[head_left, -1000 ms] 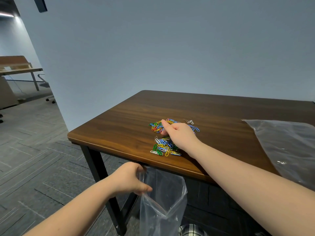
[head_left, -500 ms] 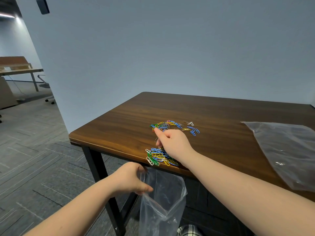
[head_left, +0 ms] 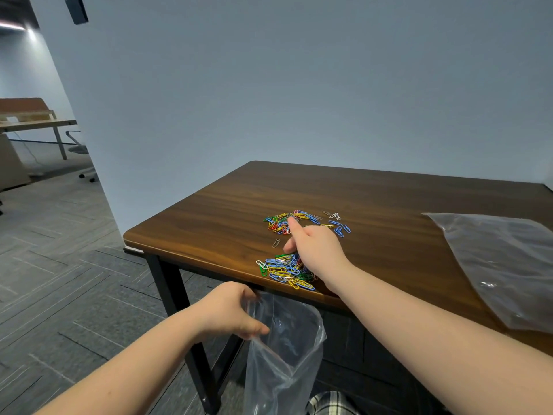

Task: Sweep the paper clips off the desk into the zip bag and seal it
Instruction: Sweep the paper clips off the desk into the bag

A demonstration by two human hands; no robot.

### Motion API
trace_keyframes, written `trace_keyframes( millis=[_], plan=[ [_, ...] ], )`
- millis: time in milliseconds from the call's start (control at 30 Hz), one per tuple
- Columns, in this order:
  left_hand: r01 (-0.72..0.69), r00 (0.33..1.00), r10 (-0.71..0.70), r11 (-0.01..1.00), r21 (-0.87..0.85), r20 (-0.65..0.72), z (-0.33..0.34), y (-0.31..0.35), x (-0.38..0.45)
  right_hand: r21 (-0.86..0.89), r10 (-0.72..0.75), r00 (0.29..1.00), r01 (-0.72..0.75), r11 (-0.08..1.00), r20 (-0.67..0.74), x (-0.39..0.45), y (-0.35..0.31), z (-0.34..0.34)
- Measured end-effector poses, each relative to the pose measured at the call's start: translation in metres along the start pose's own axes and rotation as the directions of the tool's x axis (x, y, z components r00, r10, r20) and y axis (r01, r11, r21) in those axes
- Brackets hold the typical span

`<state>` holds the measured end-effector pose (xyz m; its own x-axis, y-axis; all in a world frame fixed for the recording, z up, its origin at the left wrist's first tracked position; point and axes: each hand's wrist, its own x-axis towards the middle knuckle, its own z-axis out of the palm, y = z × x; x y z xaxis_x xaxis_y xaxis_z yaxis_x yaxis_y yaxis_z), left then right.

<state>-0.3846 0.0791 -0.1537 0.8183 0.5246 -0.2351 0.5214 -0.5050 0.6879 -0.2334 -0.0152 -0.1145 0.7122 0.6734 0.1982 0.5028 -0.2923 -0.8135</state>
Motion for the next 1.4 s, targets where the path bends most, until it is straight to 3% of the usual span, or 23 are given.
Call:
trace_keyframes(
  millis=[633,1067,1400],
  plan=[
    [-0.013,1.0,0.013,1.0,-0.009,0.003,0.0,-0.006,0.002,0.051,-0.038,0.999,0.04,0.998,-0.034,-0.021,-0.005,0.008],
    [-0.007,0.999,0.009,0.998,-0.062,0.032,0.0,0.001,-0.001,0.198,0.026,0.995,-0.006,0.98,-0.098,-0.023,-0.007,0.009],
    [0.005,0.998,0.002,0.993,-0.118,0.061,0.0,0.002,-0.003,0.263,0.08,0.996,-0.086,0.961,0.032,-0.018,-0.013,0.011]
  ],
)
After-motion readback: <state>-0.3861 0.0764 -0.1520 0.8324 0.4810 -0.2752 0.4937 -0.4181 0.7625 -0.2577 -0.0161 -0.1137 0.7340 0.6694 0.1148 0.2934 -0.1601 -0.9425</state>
